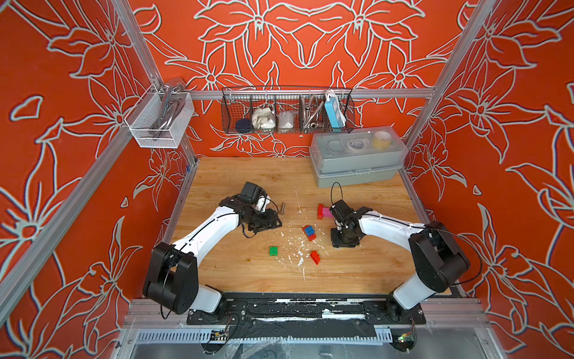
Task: Assemble the number 1 with lego
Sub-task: Pick up the lego brick from the center of the board, then assemble the lego brick with the lego brick.
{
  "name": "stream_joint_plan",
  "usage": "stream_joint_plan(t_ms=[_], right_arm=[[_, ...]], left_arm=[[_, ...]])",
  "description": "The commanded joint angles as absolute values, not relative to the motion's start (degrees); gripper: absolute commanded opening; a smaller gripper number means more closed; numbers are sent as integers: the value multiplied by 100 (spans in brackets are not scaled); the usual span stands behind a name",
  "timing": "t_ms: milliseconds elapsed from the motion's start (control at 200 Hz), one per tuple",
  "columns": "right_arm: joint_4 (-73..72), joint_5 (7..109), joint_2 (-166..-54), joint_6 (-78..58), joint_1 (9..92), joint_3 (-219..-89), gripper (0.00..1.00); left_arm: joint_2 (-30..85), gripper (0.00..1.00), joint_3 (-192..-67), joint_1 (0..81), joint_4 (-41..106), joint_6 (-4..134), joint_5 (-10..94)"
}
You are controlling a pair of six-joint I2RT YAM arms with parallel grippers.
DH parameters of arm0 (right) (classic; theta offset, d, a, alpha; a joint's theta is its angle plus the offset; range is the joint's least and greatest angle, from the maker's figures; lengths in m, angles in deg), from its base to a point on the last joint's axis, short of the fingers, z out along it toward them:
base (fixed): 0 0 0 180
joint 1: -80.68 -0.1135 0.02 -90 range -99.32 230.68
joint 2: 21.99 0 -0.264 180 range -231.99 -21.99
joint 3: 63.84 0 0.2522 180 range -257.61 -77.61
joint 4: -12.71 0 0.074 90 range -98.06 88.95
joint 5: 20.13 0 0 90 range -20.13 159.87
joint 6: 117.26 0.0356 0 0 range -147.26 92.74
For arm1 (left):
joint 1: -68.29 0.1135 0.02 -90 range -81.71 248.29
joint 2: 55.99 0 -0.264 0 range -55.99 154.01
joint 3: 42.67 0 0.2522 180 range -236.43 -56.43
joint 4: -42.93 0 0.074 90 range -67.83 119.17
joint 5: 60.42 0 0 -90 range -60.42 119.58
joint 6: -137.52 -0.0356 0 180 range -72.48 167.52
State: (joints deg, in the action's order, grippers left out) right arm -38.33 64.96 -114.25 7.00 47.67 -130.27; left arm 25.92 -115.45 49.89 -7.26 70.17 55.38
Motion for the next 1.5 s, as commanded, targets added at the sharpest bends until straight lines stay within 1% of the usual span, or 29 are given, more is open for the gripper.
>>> stream_joint_plan(t_ms=[0, 55, 100, 185, 425, 565, 711, 831, 931, 1116, 1311, 1496], right_arm=[[-4028, 6672, -11492, 576, 4808, -13238, 48], [-4077, 6666, -11553, 540, 4807, -13309, 54], [-4102, 6670, -11589, 532, 4807, -13350, 56], [-4096, 6708, -11594, 560, 4803, -13385, 56], [-4122, 6699, -11606, 588, 4808, -13419, 41], [-4193, 6635, -11547, 521, 4805, -13479, 30], [-4544, 6521, -11315, 153, 4748, -13847, 26], [-4995, 6227, -11287, -493, 4679, -14466, 26], [-5193, 5775, -11432, -1084, 4626, -14942, 25], [-5090, 5146, -11964, -1919, 4570, -15471, 26], [-5321, 4907, -12669, -2316, 4538, -15995, 25], [-5230, 4737, -12923, -2375, 4530, -16162, 25]], left_arm=[[2566, 60, -11578, 4974, -792, 6939, 5575], [2567, 60, -11582, 4974, -792, 6939, 5577], [2567, 60, -11583, 4975, -792, 6939, 5577], [2561, 60, -11569, 4975, -792, 6923, 5577], [2537, 60, -11561, 4970, -792, 6914, 5569], [2517, 60, -11567, 4980, -792, 6909, 5575], [2520, 60, -11575, 4976, -792, 6907, 5577], [2521, 60, -11591, 4974, -792, 6910, 5594], [2522, 60, -11599, 4975, -792, 6915, 5607], [2517, 60, -11587, 4975, -801, 6937, 5612], [2522, 60, -11576, 4974, -810, 6916, 5629], [2553, 60, -11593, 4974, -810, 6923, 5665]])
